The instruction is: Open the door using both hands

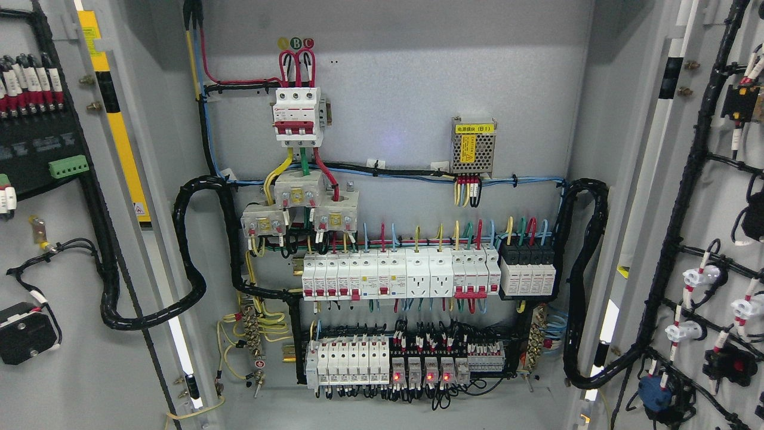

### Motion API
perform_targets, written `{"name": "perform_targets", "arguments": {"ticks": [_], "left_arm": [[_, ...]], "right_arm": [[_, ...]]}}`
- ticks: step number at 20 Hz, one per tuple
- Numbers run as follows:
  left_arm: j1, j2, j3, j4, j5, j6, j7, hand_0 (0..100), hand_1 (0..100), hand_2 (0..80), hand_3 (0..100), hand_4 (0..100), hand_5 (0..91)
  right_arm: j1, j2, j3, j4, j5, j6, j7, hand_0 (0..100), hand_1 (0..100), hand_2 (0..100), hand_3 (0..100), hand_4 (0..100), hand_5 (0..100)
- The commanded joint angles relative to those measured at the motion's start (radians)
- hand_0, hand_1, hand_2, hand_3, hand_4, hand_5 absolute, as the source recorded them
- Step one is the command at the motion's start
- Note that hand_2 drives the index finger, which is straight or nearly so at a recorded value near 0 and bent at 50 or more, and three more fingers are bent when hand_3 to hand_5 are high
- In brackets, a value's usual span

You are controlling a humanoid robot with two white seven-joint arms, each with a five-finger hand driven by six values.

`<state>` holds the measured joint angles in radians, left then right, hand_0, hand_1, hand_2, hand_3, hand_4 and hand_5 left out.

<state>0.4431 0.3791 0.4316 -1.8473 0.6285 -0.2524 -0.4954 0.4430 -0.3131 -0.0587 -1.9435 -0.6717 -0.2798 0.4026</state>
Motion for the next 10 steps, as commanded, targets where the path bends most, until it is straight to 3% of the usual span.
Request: {"name": "perform_targets", "arguments": {"ticks": [1,4,7,10], "left_arm": [[-0.001,-0.276,-0.252,0.225,-0.326,-0.063,0.040,0,0,0.0,0,0,0.0],[-0.013,-0.328,-0.306,0.525,-0.345,-0.128,0.040,0,0,0.0,0,0,0.0],[-0.096,-0.370,-0.315,0.884,-0.348,-0.177,0.041,0,0,0.0,0,0,0.0],[-0.191,-0.376,-0.310,1.187,-0.346,-0.177,0.038,0,0,0.0,0,0,0.0]], "right_arm": [[-0.001,0.031,0.227,0.311,0.122,-0.004,-0.002,22,0,0,0,0,0],[-0.003,0.058,0.264,0.486,0.176,-0.010,-0.004,22,0,0,0,0,0],[-0.044,0.120,0.266,0.693,0.218,-0.013,-0.011,22,0,0,0,0,0],[-0.075,0.155,0.267,0.880,0.234,-0.010,-0.068,22,0,0,0,0,0]]}}
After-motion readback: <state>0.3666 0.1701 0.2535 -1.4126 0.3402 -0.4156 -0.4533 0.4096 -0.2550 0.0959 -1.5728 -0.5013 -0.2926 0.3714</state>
